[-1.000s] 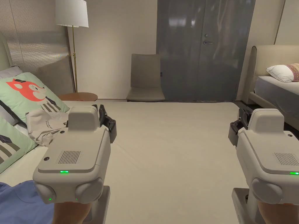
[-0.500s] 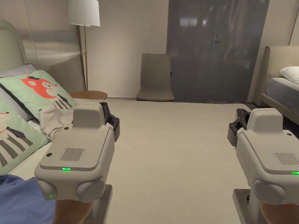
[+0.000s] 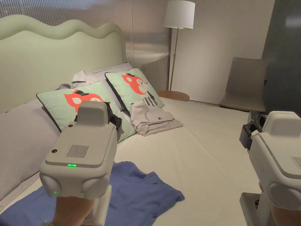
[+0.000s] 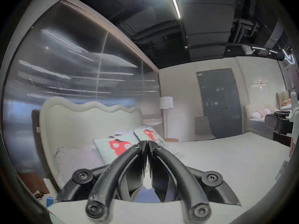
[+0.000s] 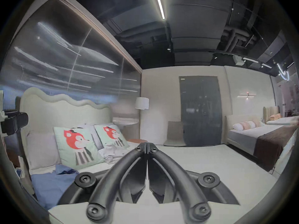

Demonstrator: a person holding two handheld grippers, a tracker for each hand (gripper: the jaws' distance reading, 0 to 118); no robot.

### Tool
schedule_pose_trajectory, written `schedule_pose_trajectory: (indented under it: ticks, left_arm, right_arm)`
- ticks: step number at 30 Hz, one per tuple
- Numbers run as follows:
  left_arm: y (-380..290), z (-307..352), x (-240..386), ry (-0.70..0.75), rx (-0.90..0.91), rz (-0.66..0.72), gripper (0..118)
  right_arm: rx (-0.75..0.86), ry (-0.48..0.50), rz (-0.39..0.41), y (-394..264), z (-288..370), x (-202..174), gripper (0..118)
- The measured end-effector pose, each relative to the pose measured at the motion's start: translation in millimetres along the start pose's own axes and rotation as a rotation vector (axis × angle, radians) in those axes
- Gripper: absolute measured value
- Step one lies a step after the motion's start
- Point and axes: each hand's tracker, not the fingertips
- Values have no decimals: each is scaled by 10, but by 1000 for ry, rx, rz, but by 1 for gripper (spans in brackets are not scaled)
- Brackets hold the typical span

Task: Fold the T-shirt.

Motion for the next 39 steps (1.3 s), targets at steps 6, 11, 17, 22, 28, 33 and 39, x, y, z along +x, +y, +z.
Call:
schedule_pose_trajectory:
  ticks: [6,11,17,22,28,33,39]
  left_arm:
    - [-197,-116,-163,27,-69,-4,0]
    - [-583,-411,-151,-15,-285,28,0]
    - [-1422,-812,-104,-93,-705,112,0]
    - [-2111,-928,-72,-131,-960,184,97]
    - [-2543,-878,28,-132,-1057,114,108]
    - [-2789,-843,83,-111,-1137,71,87]
    - [-2538,-816,-24,-48,-1020,92,3]
  right_arm:
    - [-25,40,-4,-112,-152,-189,1]
    - [-68,52,13,-261,-246,-223,1]
    - [-133,43,24,-487,-381,-194,1]
    - [-189,33,31,-683,-498,-161,1]
    - [-245,20,29,-884,-593,-131,1]
    - [-278,19,24,-977,-614,-128,1]
    - [-270,17,18,-913,-568,-83,1]
